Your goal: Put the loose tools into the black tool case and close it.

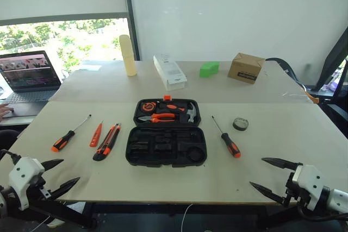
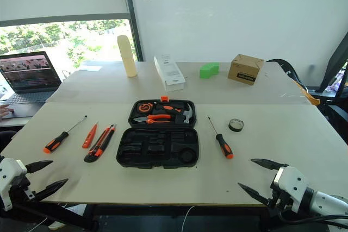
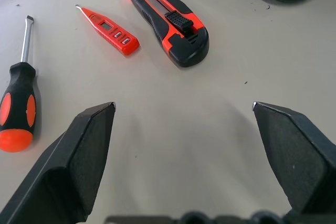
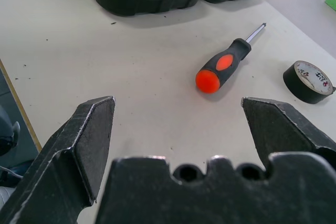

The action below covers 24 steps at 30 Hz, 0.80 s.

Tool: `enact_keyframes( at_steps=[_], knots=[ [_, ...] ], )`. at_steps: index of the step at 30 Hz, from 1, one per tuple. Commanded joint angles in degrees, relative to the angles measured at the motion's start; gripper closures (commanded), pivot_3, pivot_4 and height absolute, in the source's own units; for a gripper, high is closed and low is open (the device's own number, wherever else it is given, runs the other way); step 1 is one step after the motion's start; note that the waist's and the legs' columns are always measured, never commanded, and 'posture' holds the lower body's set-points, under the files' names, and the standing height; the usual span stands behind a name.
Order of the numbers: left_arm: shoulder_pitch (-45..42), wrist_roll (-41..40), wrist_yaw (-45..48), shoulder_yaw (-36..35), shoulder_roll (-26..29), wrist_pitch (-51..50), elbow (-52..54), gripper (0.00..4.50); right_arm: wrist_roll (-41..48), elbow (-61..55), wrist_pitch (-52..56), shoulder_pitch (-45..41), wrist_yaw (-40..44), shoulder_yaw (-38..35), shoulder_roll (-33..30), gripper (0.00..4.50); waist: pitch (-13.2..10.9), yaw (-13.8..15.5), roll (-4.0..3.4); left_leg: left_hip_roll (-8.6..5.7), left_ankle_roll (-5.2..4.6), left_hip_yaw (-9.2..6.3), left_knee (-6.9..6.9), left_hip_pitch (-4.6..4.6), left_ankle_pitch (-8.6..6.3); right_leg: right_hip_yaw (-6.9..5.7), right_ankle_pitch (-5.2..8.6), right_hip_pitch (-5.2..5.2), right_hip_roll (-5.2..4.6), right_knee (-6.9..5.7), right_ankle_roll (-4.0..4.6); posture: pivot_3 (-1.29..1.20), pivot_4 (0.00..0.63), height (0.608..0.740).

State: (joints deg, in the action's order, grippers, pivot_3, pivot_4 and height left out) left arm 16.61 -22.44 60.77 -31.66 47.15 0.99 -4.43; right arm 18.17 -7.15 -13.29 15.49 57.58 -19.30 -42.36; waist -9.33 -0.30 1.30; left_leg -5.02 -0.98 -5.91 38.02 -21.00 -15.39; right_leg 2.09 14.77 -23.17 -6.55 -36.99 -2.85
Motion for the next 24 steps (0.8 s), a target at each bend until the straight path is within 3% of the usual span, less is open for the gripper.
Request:
enact_keyframes(
  at_steps=[1, 6, 13, 17, 22, 24],
  knots=[
    [0.34, -1.08, -0.36, -1.81, 0.39, -0.22, 2.02, 0.0, 0.66, 1.47, -1.34, -2.61, 0.76, -0.29, -0.99, 0.02, 0.0, -0.04, 0.0, 0.0, 0.0, 0.0, 0.0, 0.0, 0.0, 0.0, 0.0, 0.0, 0.0, 0.0, 0.0, 0.0, 0.15, 0.74],
    [0.9, -3.97, -1.14, -2.85, 0.43, -6.18, 3.88, 0.0, 3.64, -0.52, -1.48, -7.4, 1.31, 2.3, 1.54, 0.02, 0.01, -0.5, 0.02, 0.03, 0.0, 0.05, 0.0, 0.04, 0.01, 0.05, -0.07, 0.02, 0.02, 0.01, 0.0, 0.0, 0.15, 0.74],
    [6.29, -10.31, -10.39, -15.86, -1.04, -23.63, 2.62, 0.0, 16.61, -15.57, 5.55, -13.07, -0.45, 7.97, 7.36, 0.02, 0.0, -0.82, 0.02, 0.22, 0.02, 0.07, 0.0, -0.02, -0.01, 0.13, -0.08, -0.1, 0.15, 0.0, 0.03, 0.0, 0.15, 0.74],
    [10.68, -11.25, -12.55, -20.19, -0.69, -31.6, -1.0, 0.0, 14.11, -19.64, 4.09, -16.07, -2.14, 11.8, 10.12, 0.02, 0.0, -1.05, 0.04, 0.26, 0.05, 0.1, -0.01, 0.05, -0.1, 0.13, -0.08, -0.09, 0.22, 0.03, 0.04, 0.0, 0.15, 0.74],
    [3.33, -15.48, -12.97, -19.63, 3.99, -39.82, -0.34, 0.0, 12.72, -22.09, 6.36, -17.3, -4.27, 13.28, 9.79, 0.02, 0.01, 1.38, 0.18, 0.24, 0.05, 0.01, 0.06, 0.15, -0.07, -0.14, -0.09, -0.02, 0.13, 0.17, 0.03, 0.0, 0.15, 0.74],
    [-4.2, -15.29, -13.93, -14.8, 9.66, -44.74, -1.08, 0.0, 12.75, -22.78, 7.35, -17.73, -4.72, 13.42, 9.19, 0.02, -0.02, 2.18, 0.33, 0.24, 0.13, -0.15, 0.11, 0.16, 0.0, -0.35, -0.13, 0.06, 0.13, 0.16, 0.11, 0.0, 0.15, 0.74]
  ],
)
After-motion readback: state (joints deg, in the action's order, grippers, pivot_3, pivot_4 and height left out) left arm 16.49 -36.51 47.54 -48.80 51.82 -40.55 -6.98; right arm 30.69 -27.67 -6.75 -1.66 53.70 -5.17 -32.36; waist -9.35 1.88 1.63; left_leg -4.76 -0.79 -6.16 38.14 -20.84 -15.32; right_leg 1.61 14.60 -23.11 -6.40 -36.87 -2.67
